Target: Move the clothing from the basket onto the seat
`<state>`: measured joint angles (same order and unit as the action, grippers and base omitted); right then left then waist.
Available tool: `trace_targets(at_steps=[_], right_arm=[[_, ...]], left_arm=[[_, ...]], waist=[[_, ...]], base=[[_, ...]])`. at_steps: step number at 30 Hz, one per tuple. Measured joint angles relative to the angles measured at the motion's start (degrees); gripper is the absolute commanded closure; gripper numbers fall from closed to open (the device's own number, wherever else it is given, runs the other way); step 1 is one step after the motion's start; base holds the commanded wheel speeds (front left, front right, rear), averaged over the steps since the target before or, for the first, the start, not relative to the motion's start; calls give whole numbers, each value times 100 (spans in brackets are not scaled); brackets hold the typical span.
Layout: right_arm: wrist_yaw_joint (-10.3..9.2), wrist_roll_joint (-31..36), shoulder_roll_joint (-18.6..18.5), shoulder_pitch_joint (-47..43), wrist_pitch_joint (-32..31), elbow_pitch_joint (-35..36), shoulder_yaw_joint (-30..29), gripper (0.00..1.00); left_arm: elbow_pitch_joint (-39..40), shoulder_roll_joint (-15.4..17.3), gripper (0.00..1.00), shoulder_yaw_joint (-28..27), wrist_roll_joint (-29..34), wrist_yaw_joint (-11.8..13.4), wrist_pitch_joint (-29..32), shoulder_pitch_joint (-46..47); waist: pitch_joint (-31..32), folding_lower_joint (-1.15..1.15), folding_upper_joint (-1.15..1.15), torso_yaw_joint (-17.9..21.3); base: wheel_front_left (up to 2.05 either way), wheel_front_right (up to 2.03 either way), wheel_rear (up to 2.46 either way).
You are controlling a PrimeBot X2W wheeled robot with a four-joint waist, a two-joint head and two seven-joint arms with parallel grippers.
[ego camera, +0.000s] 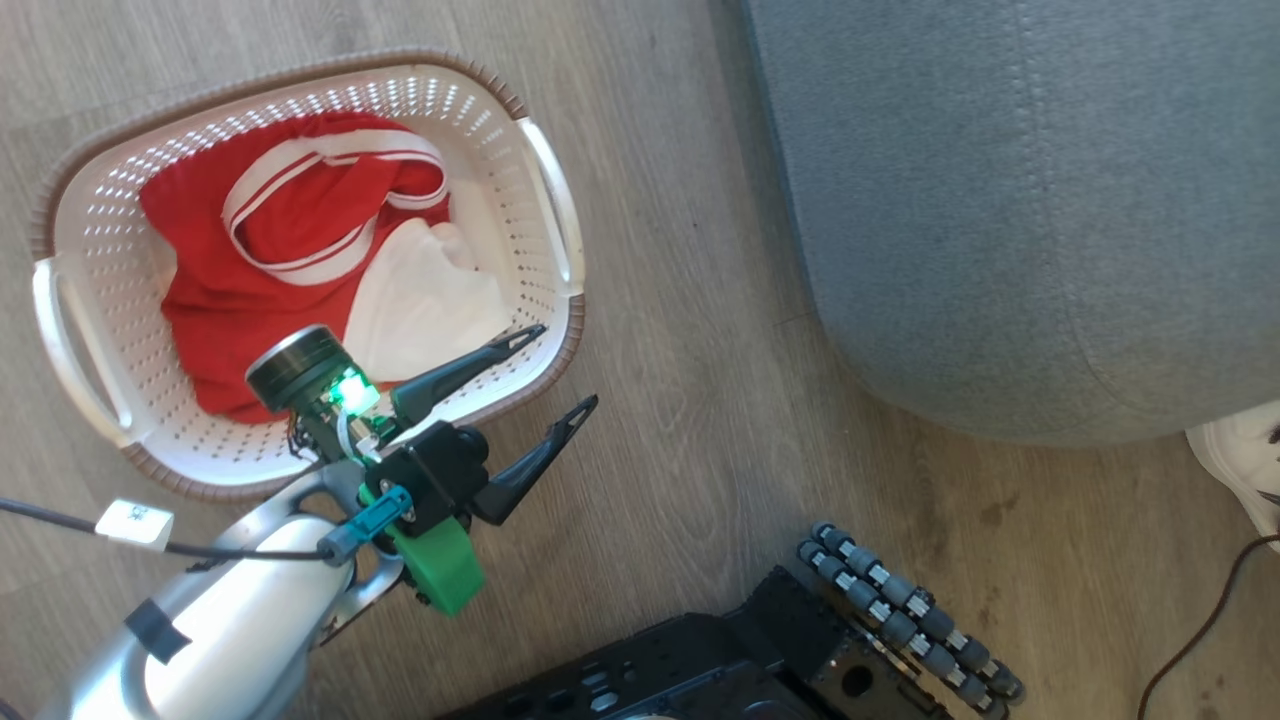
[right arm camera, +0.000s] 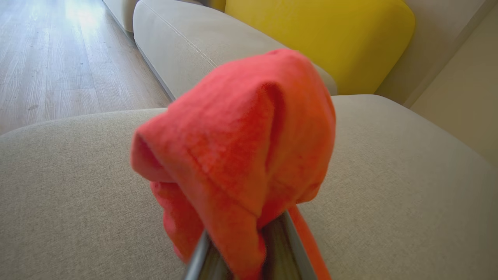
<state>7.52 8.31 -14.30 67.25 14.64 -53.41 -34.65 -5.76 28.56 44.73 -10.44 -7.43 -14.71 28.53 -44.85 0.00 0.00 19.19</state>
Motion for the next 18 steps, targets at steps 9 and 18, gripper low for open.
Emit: trace_targets(at_steps=[9,18], right_arm=[[0,313,-127,104,1,-487,-233,100],[0,697,-186,99,0,-1029,-282,0]], left_arm=[[-10,-134,0,-13,1,0,0,112],[-83,-291,0,7,1,0,0,113]], waist=[[-57,0,0,-178],[135,0,0,-170]], base=[[0,0,0],[0,0,0]])
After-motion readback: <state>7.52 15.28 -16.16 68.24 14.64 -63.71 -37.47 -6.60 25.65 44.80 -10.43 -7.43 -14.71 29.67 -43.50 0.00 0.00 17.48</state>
